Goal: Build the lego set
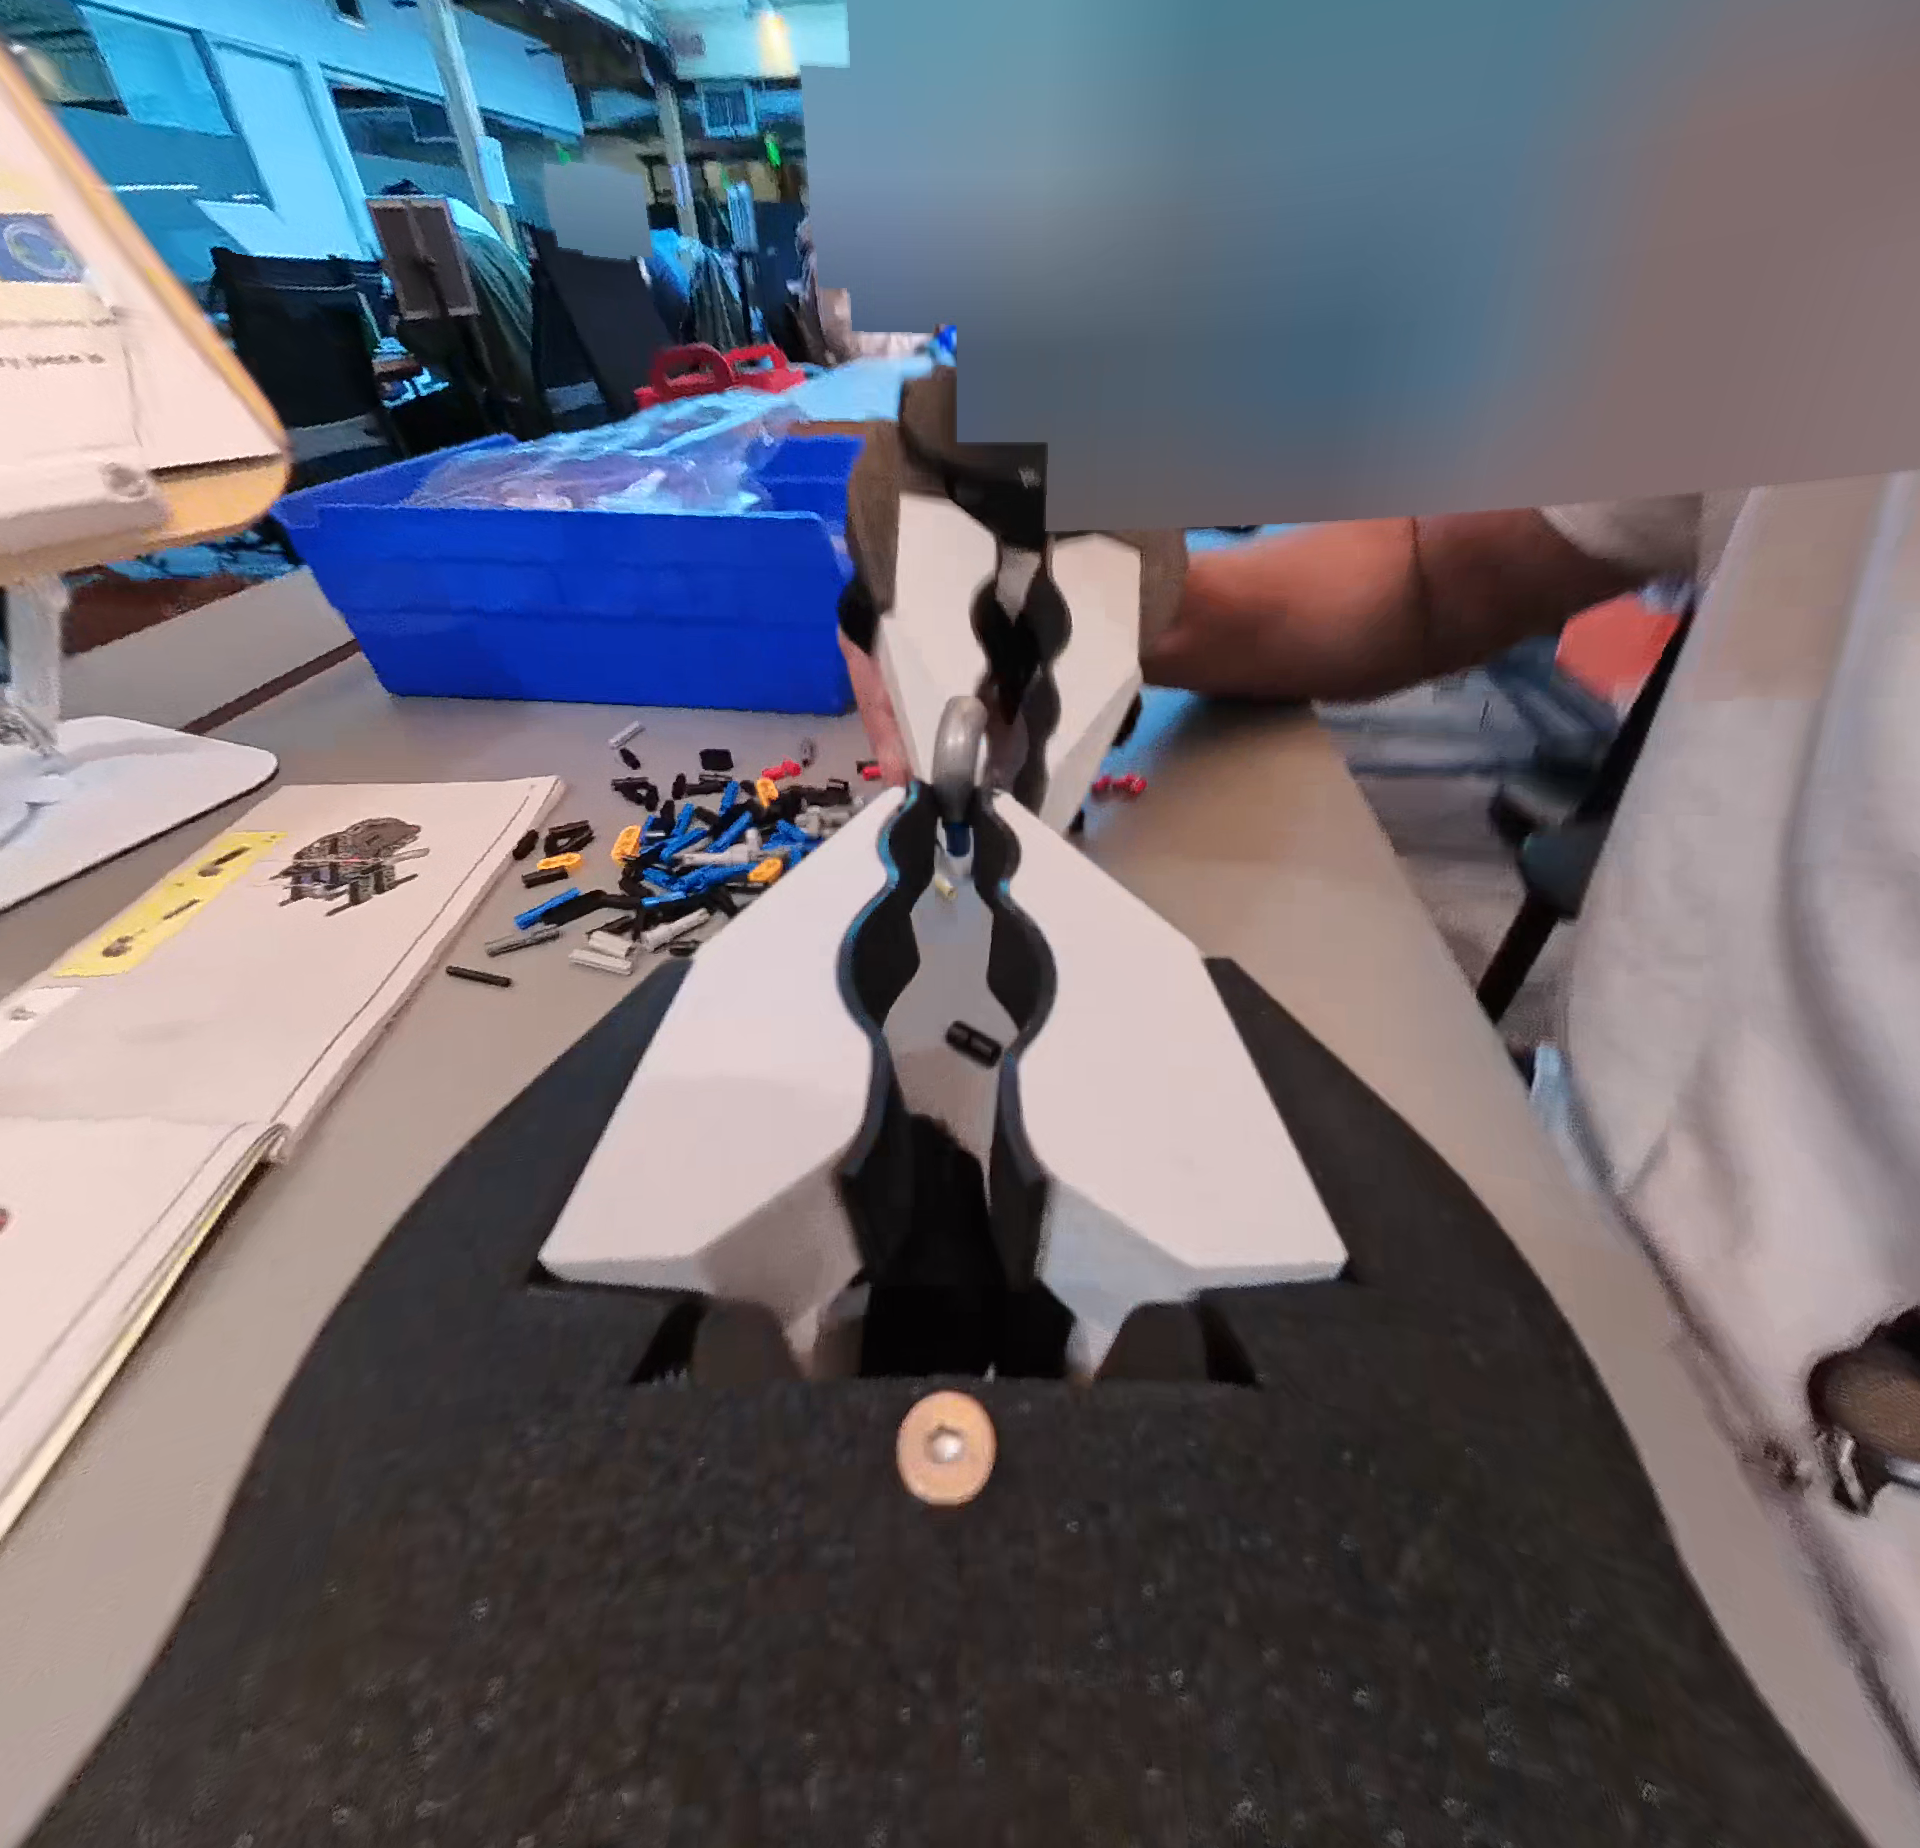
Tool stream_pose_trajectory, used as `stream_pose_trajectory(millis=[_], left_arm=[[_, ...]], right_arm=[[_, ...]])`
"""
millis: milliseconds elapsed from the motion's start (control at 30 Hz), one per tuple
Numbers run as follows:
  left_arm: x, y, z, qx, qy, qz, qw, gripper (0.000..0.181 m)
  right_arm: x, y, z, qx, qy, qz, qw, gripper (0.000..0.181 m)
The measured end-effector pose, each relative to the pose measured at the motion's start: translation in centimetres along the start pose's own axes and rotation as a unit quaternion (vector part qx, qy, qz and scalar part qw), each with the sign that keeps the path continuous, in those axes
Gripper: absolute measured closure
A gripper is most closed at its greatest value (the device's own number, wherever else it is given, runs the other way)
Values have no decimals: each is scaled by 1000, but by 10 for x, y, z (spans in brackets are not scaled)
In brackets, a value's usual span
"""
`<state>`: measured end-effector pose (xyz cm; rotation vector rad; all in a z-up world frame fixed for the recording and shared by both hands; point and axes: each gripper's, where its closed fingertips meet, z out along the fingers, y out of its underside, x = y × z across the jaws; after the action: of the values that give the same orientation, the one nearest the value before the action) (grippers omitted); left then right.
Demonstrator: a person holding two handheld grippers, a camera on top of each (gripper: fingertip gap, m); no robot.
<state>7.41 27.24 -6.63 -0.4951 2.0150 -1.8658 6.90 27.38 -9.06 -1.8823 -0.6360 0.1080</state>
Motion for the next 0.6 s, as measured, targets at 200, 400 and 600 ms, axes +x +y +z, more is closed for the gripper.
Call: stream_pose_trajectory(millis=[200,400,600], left_arm=[[-27,-15,-15,52,-21,-89,994,176],[-33,-24,-20,87,-12,-161,983,176],[-35,-24,-22,106,11,-223,969,176]], right_arm=[[14,36,9,-64,-9,133,989,175],[21,-20,-6,120,-63,263,955,175],[-7,27,8,-66,-100,227,966,175]])
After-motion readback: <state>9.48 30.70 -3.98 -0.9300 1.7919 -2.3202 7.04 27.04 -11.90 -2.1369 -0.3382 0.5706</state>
